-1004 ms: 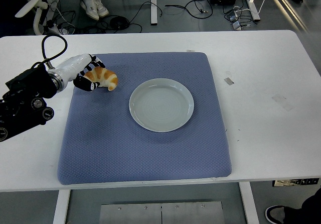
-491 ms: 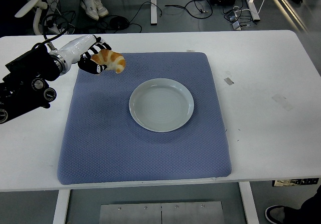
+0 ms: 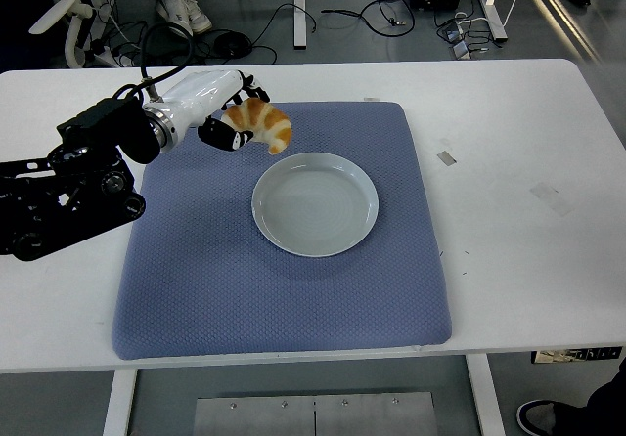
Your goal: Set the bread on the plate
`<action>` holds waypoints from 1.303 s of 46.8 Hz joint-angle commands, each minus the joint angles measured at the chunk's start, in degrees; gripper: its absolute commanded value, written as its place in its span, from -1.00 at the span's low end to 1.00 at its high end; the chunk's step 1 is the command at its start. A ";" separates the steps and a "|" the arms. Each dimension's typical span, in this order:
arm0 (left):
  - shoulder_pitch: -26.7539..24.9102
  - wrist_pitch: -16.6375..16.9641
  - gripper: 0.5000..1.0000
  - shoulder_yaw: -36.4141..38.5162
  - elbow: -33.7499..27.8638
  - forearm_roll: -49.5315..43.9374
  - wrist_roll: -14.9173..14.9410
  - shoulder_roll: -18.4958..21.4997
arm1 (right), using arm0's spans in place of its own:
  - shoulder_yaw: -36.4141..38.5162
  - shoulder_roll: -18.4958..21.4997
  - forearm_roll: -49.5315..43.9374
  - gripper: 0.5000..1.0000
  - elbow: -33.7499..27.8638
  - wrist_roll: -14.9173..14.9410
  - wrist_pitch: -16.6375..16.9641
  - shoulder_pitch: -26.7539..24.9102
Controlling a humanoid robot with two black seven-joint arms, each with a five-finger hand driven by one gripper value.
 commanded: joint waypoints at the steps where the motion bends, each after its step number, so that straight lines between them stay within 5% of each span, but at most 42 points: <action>1: 0.02 0.09 -0.71 0.22 -0.65 2.38 0.02 -0.54 | 0.00 0.00 -0.02 1.00 0.00 0.01 -0.01 0.00; 61: 3.19 0.80 -0.72 4.26 -1.53 4.59 -0.07 -7.39 | 0.00 0.00 -0.02 1.00 0.00 0.01 -0.01 0.00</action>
